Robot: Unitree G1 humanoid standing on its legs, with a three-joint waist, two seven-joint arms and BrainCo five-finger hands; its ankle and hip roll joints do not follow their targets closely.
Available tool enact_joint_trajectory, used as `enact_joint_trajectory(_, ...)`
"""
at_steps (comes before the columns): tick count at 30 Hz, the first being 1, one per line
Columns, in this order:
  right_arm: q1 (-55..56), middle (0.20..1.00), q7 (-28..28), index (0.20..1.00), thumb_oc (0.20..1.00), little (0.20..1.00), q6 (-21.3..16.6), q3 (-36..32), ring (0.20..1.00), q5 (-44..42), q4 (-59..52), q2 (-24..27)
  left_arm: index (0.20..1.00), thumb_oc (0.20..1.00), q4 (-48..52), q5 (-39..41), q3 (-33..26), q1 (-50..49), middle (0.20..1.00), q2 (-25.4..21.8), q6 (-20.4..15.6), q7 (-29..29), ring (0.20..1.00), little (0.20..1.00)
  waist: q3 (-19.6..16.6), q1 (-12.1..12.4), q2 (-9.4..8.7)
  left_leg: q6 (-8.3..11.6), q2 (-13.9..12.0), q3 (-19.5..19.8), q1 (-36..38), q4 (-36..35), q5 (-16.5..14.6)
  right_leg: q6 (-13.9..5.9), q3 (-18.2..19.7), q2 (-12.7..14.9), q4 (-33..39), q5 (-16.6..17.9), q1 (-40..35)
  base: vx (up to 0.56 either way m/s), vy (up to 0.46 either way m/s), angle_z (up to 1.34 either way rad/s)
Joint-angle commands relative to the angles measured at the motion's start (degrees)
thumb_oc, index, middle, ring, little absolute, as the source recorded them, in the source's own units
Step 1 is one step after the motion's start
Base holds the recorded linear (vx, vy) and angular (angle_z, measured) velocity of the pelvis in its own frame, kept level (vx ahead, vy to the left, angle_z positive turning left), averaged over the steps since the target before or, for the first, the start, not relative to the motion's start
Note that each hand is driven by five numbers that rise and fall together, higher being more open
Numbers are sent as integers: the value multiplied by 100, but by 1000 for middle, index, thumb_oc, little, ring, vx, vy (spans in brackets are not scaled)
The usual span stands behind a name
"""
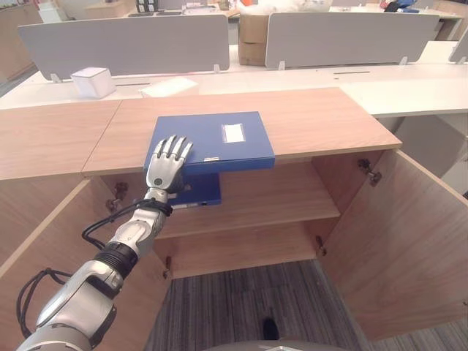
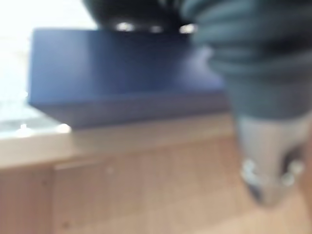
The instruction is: Put the empty folder in the office cabinet
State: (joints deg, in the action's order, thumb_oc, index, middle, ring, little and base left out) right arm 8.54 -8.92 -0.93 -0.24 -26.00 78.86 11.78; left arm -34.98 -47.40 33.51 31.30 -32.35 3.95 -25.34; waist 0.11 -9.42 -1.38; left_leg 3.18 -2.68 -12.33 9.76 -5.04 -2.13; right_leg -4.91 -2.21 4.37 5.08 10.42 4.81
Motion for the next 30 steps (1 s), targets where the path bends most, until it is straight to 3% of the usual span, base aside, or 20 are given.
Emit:
enact_joint_trajectory(1, -181, 1000, -128, 1000, 1000, 1000, -64, 45, 1000, -193, 184, 125, 1000, 1000, -292, 184, -531, 175, 1000, -28, -28, 5, 1000, 1000, 259, -152, 41, 108, -73, 2, -260, 4, -270, -490, 30, 177, -8, -909, -814, 0, 0, 0)
enact_joint_trajectory(11, -180, 1000, -144, 1000, 1000, 1000, -55, 36, 1000, -168, 189, 126, 1000, 1000, -360, 209, -532, 31, 1000, 50, -36, 67, 1000, 1000, 267, -129, 18, 100, -78, -13, -255, 4, -267, -487, 42, 172, -8, -905, -813, 0, 0, 0)
enact_joint_trajectory(12, -184, 1000, -147, 1000, 1000, 1000, -53, 34, 1000, -172, 190, 127, 664, 664, -354, 217, -540, 16, 664, 44, -39, 79, 664, 664, 270, -124, 21, 99, -78, -12, -254, 4, -266, -487, 41, 175, -8, -905, -813, 0, 0, 0)
enact_joint_trajectory(13, -185, 1000, -143, 1000, 1000, 1000, -52, 39, 1000, -168, 182, 126, 278, 278, -350, 234, -541, 1, 278, 48, -45, 94, 278, 278, 271, -119, 25, 99, -78, -11, -254, 4, -264, -485, 34, 178, -8, -904, -814, 0, 0, 0)
enact_joint_trajectory(14, -184, 1000, -143, 1000, 1000, 1000, -52, 38, 1000, -168, 182, 127, 200, 200, -351, 234, -541, 1, 200, 48, -45, 94, 200, 200, 271, -120, 25, 99, -78, -11, -254, 4, -264, -485, 33, 178, -8, -904, -815, 0, 0, 0)
enact_joint_trajectory(30, -228, 1000, -141, 1000, 1000, 1000, -46, 37, 1000, -161, 145, 135, 200, 200, -286, 329, -569, 36, 200, -43, -100, 88, 200, 200, 241, -100, 35, 97, -69, -8, -226, 4, -268, -484, 24, 169, -8, -898, -841, 0, 0, 0)
